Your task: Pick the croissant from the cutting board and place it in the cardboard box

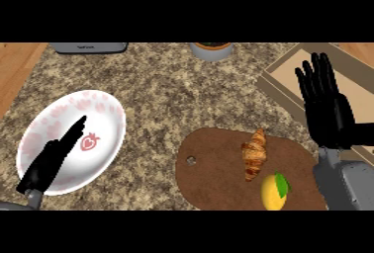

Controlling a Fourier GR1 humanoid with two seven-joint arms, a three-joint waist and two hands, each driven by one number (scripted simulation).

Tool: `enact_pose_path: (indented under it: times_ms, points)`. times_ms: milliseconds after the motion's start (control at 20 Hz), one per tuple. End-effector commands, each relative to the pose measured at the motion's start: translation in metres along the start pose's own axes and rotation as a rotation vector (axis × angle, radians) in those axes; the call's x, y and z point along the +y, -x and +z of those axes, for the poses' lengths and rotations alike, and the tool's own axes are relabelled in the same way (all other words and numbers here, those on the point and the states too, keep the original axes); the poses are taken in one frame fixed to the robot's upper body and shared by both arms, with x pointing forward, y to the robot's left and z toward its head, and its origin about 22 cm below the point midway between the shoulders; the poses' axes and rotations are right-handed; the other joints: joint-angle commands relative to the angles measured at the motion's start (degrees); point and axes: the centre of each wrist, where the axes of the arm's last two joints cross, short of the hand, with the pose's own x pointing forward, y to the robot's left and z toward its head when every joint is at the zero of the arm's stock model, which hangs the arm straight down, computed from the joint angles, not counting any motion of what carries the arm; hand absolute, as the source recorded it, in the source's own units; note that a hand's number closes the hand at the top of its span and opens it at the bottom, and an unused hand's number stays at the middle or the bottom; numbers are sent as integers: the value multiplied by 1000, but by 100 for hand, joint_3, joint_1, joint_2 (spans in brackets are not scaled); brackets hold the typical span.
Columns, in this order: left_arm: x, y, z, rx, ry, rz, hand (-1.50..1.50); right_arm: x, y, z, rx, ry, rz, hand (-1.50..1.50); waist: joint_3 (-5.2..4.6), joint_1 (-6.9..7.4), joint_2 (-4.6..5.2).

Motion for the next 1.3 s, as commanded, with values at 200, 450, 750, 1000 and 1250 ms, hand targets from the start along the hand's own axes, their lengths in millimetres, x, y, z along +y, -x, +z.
enact_pose_path:
  times_ms: [200, 450, 750, 1000, 1250]
  points:
    - [23, -65, -9, -397, -84, -19, 0, -54, -83, 2, -199, 221, 414, -150, -165, -451, -85]
    - [1, -67, -9, -500, -22, 31, 0, -81, -87, 43, -23, 260, 811, -150, -149, -408, 9]
    - [0, -85, -17, -531, 23, 39, 0, -57, -95, 92, -47, 46, 1078, -150, -131, -238, 62]
    - [7, -76, -22, -556, 44, 34, 0, -42, -109, 94, 54, -19, 1234, -150, -128, -17, 109]
    - [-3, -92, -29, -560, 53, 24, 0, -4, -120, 101, 277, -179, 1420, -150, -146, 126, 133]
